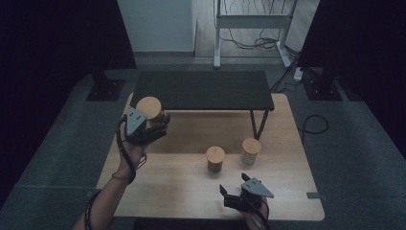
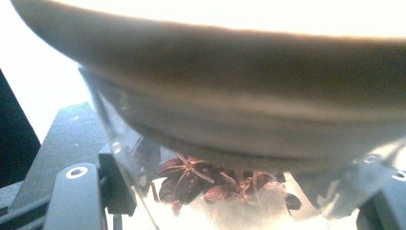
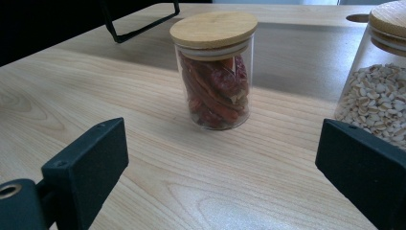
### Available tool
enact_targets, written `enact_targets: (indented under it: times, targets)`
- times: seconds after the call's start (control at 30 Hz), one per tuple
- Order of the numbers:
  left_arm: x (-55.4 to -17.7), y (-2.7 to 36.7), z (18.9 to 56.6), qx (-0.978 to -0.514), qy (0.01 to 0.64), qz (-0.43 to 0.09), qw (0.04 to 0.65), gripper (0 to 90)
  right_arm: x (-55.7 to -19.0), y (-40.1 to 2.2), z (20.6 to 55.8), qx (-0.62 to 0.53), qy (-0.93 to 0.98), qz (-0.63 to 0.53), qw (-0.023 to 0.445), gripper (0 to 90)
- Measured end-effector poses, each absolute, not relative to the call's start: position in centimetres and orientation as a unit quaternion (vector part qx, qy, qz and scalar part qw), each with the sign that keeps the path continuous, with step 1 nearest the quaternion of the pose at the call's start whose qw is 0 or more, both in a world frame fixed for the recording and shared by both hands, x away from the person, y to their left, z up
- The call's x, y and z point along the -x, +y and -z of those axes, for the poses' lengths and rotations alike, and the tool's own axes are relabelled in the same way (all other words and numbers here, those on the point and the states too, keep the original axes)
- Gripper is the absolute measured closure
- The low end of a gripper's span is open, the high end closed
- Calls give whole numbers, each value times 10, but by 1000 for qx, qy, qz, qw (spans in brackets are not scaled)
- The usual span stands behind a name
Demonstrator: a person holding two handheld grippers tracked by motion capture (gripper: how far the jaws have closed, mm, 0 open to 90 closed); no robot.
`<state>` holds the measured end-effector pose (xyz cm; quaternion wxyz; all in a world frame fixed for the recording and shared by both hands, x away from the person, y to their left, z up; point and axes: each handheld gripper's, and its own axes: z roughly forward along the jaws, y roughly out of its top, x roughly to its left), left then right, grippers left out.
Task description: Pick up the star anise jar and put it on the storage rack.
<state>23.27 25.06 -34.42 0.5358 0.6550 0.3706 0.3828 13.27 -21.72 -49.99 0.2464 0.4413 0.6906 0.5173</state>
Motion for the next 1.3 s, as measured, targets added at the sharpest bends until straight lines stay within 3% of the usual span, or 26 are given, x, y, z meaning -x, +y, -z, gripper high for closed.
enact_targets:
  times: [1.3]
  targets:
    - [-258,243,322,-650,364,-395,538,261,-134,-215,501,-436,696,-518,238,36]
